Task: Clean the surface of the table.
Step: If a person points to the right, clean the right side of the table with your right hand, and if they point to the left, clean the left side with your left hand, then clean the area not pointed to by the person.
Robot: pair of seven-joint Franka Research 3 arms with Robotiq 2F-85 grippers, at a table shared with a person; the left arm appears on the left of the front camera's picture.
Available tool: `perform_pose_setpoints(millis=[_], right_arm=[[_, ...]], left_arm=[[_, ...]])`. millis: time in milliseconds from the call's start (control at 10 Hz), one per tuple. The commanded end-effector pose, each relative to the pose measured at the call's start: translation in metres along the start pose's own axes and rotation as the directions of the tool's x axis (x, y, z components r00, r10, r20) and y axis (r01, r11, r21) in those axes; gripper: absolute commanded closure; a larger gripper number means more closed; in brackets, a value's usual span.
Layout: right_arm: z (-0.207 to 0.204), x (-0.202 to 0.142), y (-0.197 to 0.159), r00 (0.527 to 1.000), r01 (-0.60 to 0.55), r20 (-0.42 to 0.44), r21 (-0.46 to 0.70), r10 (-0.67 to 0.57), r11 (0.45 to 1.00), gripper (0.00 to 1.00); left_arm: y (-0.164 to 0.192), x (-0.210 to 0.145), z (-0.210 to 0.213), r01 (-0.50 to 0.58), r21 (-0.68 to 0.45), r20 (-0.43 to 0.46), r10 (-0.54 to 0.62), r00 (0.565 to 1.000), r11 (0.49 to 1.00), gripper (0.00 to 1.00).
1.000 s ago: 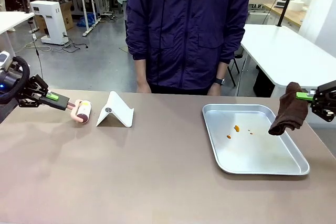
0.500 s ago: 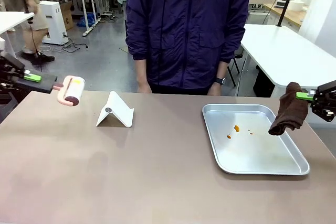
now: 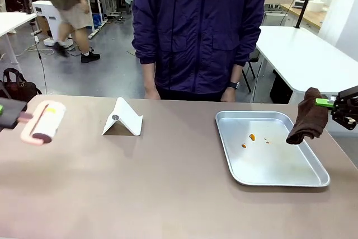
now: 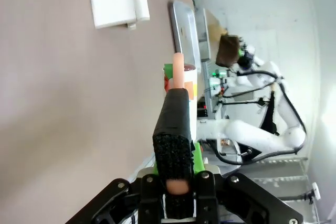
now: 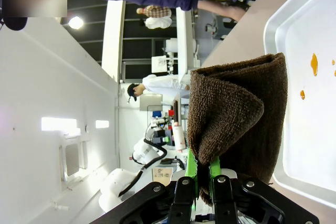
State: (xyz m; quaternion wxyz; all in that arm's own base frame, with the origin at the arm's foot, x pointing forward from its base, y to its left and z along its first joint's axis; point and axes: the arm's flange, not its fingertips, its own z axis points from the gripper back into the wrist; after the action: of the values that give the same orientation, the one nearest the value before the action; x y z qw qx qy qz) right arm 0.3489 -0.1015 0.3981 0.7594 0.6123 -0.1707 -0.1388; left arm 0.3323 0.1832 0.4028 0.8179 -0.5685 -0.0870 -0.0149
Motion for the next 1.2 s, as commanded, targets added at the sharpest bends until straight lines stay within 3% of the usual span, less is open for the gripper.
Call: perform_pose_setpoints(millis=[0,300,400,1100], right_arm=[[0.001,-0.001,0.004,1.000,0.010,-0.004,0.010,-0.010,1.000,1.00],[0.001,-0.001,0.004,1.000,0.010,-0.004,0.010,-0.010,1.000,1.00],[0.001,-0.001,0.004,1.000,0.010,-0.004,0.010,-0.010,1.000,1.00],[0.001,-0.001,0.004,1.000,0.010,-0.004,0.010,-0.010,1.000,1.00]], left_arm=[[0.011,-0.039,0.016,0.018,-0.046,0.033,-0.017,0.999,0.999,0.78],[0.025,-0.063,0.022,-0.039,-0.114,0.097,0.050,0.994,0.993,0.78],[0.022,-0.058,0.024,-0.023,-0.074,0.064,0.028,0.998,0.997,0.78],[0.022,-0.058,0.024,-0.023,-0.074,0.064,0.028,0.998,0.997,0.78]])
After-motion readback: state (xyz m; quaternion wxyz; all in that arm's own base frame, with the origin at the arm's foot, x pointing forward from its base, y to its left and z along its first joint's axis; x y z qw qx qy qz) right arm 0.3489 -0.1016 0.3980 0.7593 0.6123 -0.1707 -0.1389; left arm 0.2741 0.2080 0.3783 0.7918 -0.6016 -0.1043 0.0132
